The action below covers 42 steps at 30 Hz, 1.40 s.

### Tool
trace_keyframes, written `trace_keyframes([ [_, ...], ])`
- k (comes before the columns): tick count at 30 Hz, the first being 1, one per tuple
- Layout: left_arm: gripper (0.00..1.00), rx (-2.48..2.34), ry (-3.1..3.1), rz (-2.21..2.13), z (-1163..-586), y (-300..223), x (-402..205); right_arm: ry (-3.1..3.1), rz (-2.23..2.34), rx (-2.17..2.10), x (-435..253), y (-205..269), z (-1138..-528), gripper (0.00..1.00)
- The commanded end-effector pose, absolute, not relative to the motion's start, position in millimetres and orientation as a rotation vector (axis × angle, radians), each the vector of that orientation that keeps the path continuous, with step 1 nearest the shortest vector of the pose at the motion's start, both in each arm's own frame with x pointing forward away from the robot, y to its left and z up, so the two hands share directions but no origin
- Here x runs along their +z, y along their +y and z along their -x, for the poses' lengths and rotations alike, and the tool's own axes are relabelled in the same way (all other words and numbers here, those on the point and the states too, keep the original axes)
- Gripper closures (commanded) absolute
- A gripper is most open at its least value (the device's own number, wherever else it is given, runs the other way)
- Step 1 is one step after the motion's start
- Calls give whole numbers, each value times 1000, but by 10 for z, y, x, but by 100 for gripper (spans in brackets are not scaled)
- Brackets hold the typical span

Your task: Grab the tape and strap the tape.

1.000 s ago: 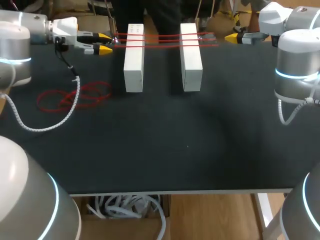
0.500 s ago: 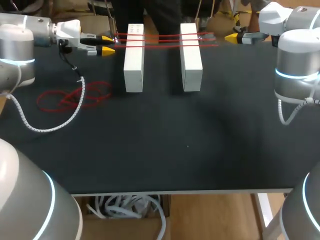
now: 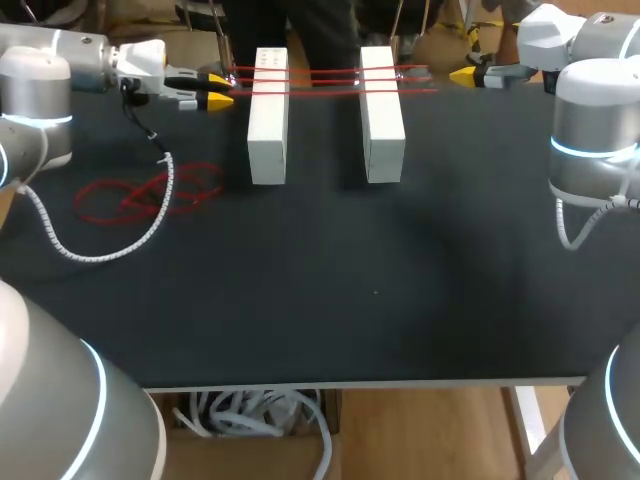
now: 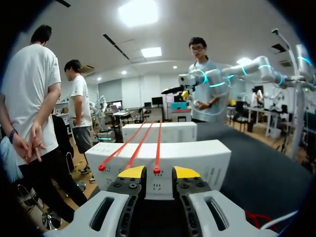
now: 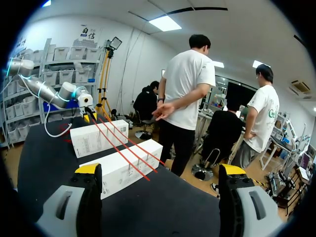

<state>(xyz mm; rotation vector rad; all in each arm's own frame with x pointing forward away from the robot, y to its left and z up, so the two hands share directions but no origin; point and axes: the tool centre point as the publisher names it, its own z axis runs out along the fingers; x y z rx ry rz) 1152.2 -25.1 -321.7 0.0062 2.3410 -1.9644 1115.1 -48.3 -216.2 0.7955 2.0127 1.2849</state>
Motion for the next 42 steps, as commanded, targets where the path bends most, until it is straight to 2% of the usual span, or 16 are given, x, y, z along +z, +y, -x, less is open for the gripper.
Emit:
trace_keyframes([
  [1, 78, -1985, 2348, -33, -11589, -253, -3256, 2013, -794, 1288, -2162, -493, -11146, 0],
  [4, 82, -1985, 2352, -34, -11590, -260, -3256, 2013, -794, 1288, -2162, -493, -11146, 0],
  [6, 100, -1987, 2354, -38, -11588, -269, -3254, 2013, -794, 1288, -2162, -493, -11146, 0],
  [19, 100, -2135, 2164, 48, -11441, -312, -3156, 2013, -794, 1288, -2162, -493, -11146, 0],
  [27, 100, -2213, 1946, 15, -11196, -409, -2866, 2013, -794, 1288, -2162, -493, -11146, 0],
  [36, 100, -2276, 1985, 64, -11023, -316, -2402, 2013, -794, 1288, -2162, -493, -11146, 0],
  [42, 100, -2276, 1985, 64, -11023, -316, -2402, 2013, -794, 1288, -2162, -493, -11146, 0],
])
